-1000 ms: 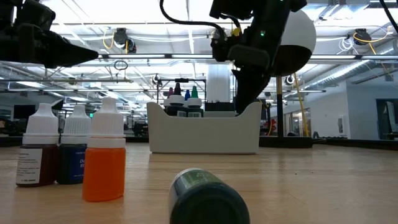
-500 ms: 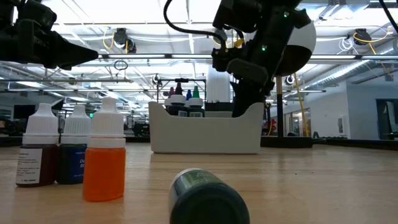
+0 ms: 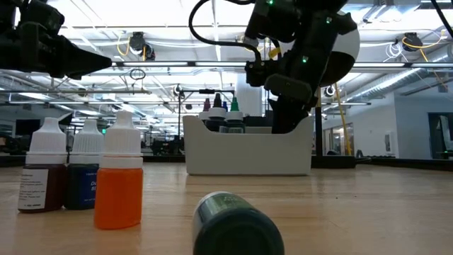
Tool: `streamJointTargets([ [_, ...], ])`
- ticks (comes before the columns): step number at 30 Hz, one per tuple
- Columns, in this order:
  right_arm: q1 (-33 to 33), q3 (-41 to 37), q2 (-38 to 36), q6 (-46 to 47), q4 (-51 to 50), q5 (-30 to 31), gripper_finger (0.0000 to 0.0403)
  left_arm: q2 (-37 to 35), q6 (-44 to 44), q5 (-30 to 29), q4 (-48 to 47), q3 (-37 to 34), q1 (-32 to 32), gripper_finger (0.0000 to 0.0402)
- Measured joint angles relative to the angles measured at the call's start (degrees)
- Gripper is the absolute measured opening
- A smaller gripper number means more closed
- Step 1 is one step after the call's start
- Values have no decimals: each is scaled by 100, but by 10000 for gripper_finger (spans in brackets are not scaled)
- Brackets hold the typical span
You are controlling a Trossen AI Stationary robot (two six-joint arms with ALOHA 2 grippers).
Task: Pick & Place food coloring
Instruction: Put the small violet food coloring bottle into the gray bin, then put the right small yellow food coloring bottle into the gray bin
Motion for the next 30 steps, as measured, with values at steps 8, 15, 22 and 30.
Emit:
streamJointTargets([
  [8, -4, -197, 0, -134, 150, 2, 62, 0, -94, 0, 2, 0, -2, 49],
  [15, -31, -198, 0, -135, 196, -9, 99, 0, -112, -2, 2, 0, 0, 49],
  [22, -86, -201, -113, -134, 174, -8, 120, 0, -177, -2, -36, 0, 0, 49],
  [30, -105, -201, -1072, -355, -165, -3, 115, 0, -175, -2, -55, 0, 0, 49],
])
